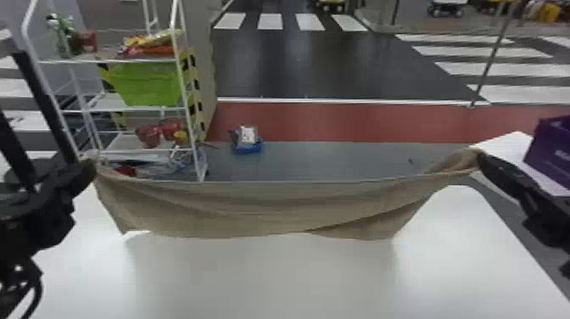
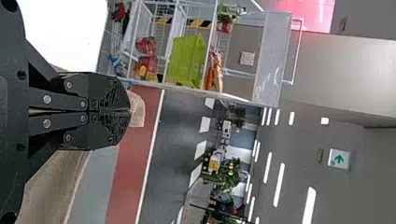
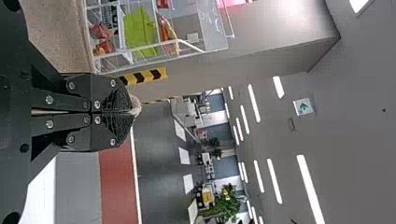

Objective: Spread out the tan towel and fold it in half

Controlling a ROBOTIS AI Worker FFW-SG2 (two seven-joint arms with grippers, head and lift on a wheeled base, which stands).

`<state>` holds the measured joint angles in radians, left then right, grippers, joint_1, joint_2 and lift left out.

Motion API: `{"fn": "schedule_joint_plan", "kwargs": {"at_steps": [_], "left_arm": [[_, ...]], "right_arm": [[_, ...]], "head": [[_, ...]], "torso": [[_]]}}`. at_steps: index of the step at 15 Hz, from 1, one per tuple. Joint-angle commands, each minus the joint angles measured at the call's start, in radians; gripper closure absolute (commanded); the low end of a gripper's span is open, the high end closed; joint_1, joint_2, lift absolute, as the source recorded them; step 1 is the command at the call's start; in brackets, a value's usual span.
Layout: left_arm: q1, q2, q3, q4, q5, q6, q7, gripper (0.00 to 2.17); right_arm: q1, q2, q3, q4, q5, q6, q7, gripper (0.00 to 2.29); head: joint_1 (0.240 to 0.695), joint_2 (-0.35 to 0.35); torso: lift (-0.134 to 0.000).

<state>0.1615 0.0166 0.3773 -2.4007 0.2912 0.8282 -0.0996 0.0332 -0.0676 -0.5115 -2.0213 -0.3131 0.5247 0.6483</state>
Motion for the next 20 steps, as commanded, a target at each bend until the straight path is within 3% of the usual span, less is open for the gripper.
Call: {"fn": "schedule_joint_plan", "kwargs": {"at_steps": [1,4,7,15,20], "left_arm": [[0.170,-0.007,0.025,-0.031,0.031,-0.089,-0.019,1.36],[0.311,-0.017,0.006,-0.037,0.031,-0.160,-0.034,1.36],[0.418,-0.019,-0.021,-0.025,0.020,-0.209,-0.022,1.36],[0.561,-0.019,-0.028,0.041,-0.026,-0.277,0.011,1.36],[0.632,-0.019,-0.028,0.037,-0.053,-0.280,0.034,1.36]], "right_arm": [[0.125,-0.008,-0.005,-0.020,-0.020,-0.050,0.005,1.42],[0.244,-0.009,-0.018,-0.045,-0.040,-0.084,0.013,1.42],[0.346,-0.001,-0.033,-0.042,-0.067,-0.105,0.063,1.42],[0.545,0.015,-0.102,-0.011,-0.175,-0.225,0.077,1.42],[0.596,0.040,-0.131,-0.005,-0.187,-0.240,0.088,1.42]], "head": [[0.568,-0.010],[0.693,-0.010],[0.695,-0.018],[0.695,-0.037],[0.695,-0.060]], "torso": [[-0.123],[-0.123],[-0.123],[-0.123],[-0.123]]}}
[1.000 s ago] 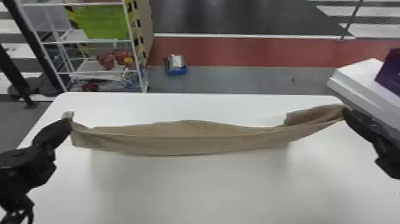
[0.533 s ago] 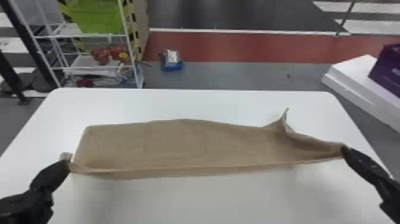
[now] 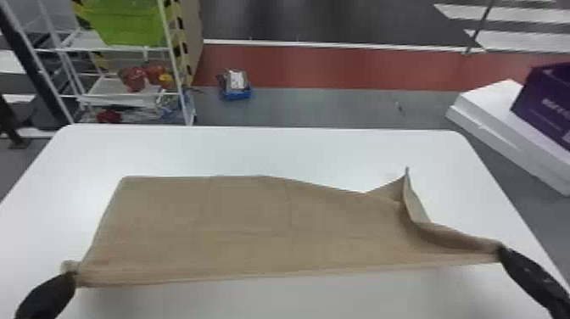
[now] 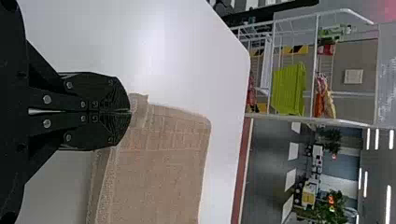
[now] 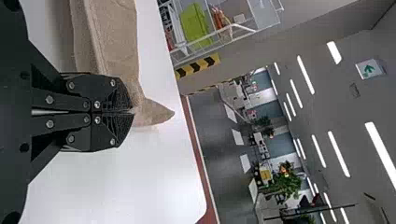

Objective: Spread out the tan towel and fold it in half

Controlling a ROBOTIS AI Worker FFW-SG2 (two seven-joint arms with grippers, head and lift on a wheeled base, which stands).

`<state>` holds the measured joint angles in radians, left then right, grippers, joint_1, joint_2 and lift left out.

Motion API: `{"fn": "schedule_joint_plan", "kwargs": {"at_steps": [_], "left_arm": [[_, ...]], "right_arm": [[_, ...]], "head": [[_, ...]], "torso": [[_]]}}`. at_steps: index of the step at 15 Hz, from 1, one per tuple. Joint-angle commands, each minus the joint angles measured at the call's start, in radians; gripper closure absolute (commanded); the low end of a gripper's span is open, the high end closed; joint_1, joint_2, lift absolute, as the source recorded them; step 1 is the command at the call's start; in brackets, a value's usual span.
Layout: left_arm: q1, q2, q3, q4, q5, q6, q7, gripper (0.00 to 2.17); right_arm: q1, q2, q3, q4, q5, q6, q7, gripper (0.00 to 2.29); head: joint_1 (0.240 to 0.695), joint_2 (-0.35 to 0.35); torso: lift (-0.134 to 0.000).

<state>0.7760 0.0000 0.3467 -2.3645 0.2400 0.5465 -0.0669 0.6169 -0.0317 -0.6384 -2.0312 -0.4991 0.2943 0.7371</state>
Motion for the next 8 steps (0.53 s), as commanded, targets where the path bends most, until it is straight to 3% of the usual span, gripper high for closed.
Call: {"fn": "schedule_joint_plan", "kwargs": {"at_steps": [1,8], "left_arm": [[0.028,-0.003,0.008,0.001,-0.002,0.002,0.006,1.36],[0.085,-0.003,-0.020,-0.001,-0.021,0.014,0.052,1.36]], "right_arm": [[0.015,0.004,-0.006,0.012,-0.001,-0.013,0.001,1.42],[0.021,0.003,-0.006,0.045,-0.001,-0.025,0.004,1.42]], "head": [[0.695,-0.062],[0.695,-0.066]], "torso": [[-0.123],[-0.123]]}}
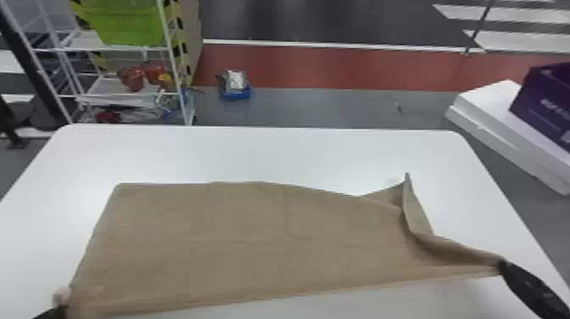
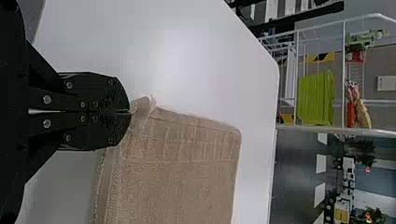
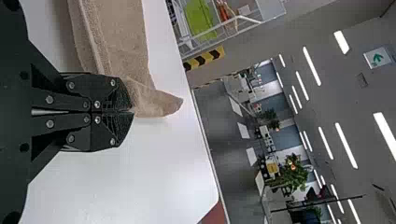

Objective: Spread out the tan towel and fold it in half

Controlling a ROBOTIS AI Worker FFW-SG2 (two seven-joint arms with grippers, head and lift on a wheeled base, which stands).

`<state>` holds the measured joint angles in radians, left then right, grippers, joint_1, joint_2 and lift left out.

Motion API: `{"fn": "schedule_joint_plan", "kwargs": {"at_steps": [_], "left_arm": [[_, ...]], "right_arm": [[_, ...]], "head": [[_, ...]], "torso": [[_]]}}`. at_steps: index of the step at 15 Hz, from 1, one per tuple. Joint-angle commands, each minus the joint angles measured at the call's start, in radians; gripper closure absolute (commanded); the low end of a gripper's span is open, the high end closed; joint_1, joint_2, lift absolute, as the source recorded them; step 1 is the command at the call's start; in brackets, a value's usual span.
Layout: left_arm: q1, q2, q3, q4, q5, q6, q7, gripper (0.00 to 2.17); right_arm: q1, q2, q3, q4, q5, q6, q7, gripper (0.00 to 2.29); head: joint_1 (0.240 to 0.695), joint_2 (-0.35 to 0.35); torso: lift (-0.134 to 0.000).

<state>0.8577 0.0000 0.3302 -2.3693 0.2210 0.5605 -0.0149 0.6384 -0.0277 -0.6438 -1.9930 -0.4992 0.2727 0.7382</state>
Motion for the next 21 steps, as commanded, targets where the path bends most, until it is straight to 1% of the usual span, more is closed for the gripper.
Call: {"fn": "schedule_joint_plan", "kwargs": {"at_steps": [1,3,6,8,10,11,12,13,14,15,16,17,19,21], "left_arm": [[0.003,-0.003,-0.003,0.005,-0.002,0.000,0.000,1.36],[0.003,-0.003,-0.002,0.007,-0.005,0.000,0.003,1.36],[0.003,-0.003,0.006,0.010,-0.008,0.000,0.003,1.36],[0.001,-0.003,0.010,0.016,-0.008,0.000,0.007,1.36],[0.001,-0.003,0.013,0.015,-0.009,0.000,0.018,1.35],[0.001,-0.003,0.015,0.015,-0.009,0.003,0.029,1.35],[0.001,-0.003,0.015,0.016,-0.009,0.003,0.035,1.35],[0.003,-0.003,0.015,0.016,-0.011,0.003,0.070,1.34],[0.004,-0.003,0.015,0.016,-0.011,0.003,0.081,1.34],[0.006,-0.003,0.015,0.016,-0.009,0.003,0.082,1.26],[0.008,-0.003,0.017,0.012,-0.009,0.003,0.081,0.86],[0.012,-0.003,0.021,0.007,-0.009,0.003,0.081,0.57],[0.012,-0.003,0.026,0.005,-0.009,0.003,0.079,0.34],[0.012,-0.003,0.026,0.008,-0.009,0.003,0.076,0.34]], "right_arm": [[0.001,0.000,-0.001,0.008,-0.001,0.000,0.015,1.42],[0.018,0.005,0.007,0.007,-0.009,-0.003,0.020,1.41],[0.041,0.011,0.009,-0.003,-0.009,-0.006,0.020,1.41],[0.073,0.015,0.012,-0.018,-0.021,-0.010,0.026,1.41],[0.083,0.018,0.013,-0.012,-0.019,-0.013,0.027,1.36],[0.090,0.020,0.013,-0.007,-0.019,-0.016,0.029,1.12],[0.098,0.020,0.013,-0.003,-0.021,-0.022,0.038,1.10],[0.102,0.022,0.010,0.002,-0.021,-0.040,0.038,1.02],[0.104,0.022,0.006,0.007,-0.021,-0.040,0.038,0.74],[0.110,0.020,0.004,0.007,-0.021,-0.043,0.039,0.48],[0.115,0.020,0.004,0.007,-0.021,-0.046,0.039,0.35],[0.115,0.020,0.001,0.010,-0.021,-0.046,0.039,0.35],[0.116,0.022,-0.007,0.016,-0.024,-0.056,0.039,0.35],[0.116,0.020,-0.014,0.011,-0.048,-0.049,0.041,0.35]], "head": [[0.695,-0.072],[0.695,-0.075],[0.695,-0.062],[0.695,-0.053],[0.695,-0.036],[0.695,-0.031],[0.695,-0.026],[0.695,-0.021],[0.695,-0.008],[0.695,0.000],[0.695,0.001],[0.695,-0.001],[0.695,-0.005],[0.695,-0.012]], "torso": [[-0.123],[-0.123],[-0.123],[-0.123],[-0.123],[-0.123],[-0.123],[-0.123],[-0.123],[-0.123],[-0.123],[-0.123],[-0.123],[-0.123]]}}
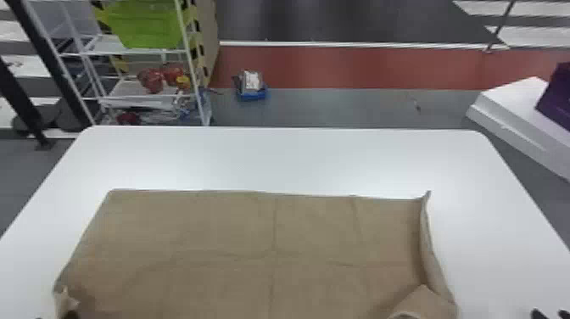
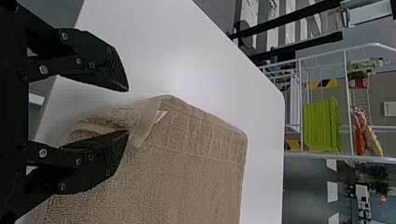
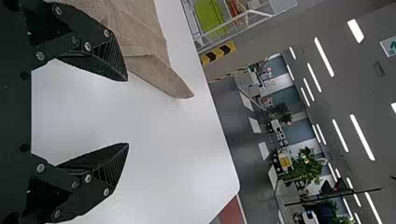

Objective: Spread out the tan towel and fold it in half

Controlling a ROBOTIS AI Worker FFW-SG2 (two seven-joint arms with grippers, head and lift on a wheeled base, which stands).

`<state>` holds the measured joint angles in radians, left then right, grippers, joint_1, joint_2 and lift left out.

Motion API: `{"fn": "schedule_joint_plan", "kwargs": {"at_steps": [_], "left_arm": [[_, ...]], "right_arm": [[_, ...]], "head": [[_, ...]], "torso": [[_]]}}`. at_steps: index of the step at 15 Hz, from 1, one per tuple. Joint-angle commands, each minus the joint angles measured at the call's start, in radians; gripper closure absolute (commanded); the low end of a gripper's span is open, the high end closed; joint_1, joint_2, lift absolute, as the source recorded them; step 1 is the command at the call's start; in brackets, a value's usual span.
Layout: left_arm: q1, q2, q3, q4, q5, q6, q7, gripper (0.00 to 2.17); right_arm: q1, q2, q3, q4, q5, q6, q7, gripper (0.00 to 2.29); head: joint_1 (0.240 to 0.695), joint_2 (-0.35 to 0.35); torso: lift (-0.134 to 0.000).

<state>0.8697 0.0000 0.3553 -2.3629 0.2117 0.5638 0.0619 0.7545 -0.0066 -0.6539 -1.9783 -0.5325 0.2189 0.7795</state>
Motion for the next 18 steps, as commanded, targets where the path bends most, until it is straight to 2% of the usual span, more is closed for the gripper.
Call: {"fn": "schedule_joint_plan", "kwargs": {"at_steps": [1,3,4,7,12,13,14,16,18], "left_arm": [[0.000,-0.003,0.001,0.002,0.000,0.000,-0.001,0.34],[0.000,-0.003,0.010,0.007,0.000,-0.006,0.010,0.34],[0.000,-0.003,0.017,0.010,-0.002,-0.015,0.026,0.27],[0.000,-0.003,0.067,0.013,0.002,-0.049,0.044,0.21],[-0.006,-0.003,0.093,-0.027,0.008,-0.181,-0.001,0.21],[-0.024,-0.003,0.109,-0.038,0.005,-0.202,-0.028,0.21],[-0.063,-0.003,0.126,-0.049,0.003,-0.196,-0.088,0.21],[-0.146,-0.003,0.152,-0.059,0.002,-0.126,-0.191,0.20],[-0.267,-0.003,0.166,-0.064,0.000,0.055,-0.278,0.17]], "right_arm": [[0.000,0.000,-0.003,-0.024,-0.017,0.014,0.001,0.36],[0.000,0.007,0.002,-0.068,-0.020,0.026,0.001,0.36],[0.002,0.007,0.005,-0.079,-0.020,0.029,0.000,0.36],[0.000,0.007,0.010,-0.093,-0.023,0.035,0.000,0.36],[-0.020,0.007,0.017,-0.119,-0.029,0.017,-0.002,0.36],[-0.035,0.007,0.013,-0.128,-0.014,0.011,0.000,0.36],[-0.061,0.007,0.005,-0.140,0.008,0.001,0.000,0.36],[-0.132,0.007,-0.015,-0.152,0.071,-0.029,0.014,0.36],[-0.250,0.002,-0.041,-0.149,0.146,0.014,0.093,0.36]], "head": [[0.695,-0.016],[0.695,-0.015],[0.695,-0.007],[0.695,0.063],[0.695,0.140],[0.695,0.138],[0.695,0.124],[0.695,0.096],[0.695,0.059]], "torso": [[-0.123],[-0.123],[-0.123],[-0.123],[-0.123],[-0.123],[-0.123],[-0.123],[-0.123]]}}
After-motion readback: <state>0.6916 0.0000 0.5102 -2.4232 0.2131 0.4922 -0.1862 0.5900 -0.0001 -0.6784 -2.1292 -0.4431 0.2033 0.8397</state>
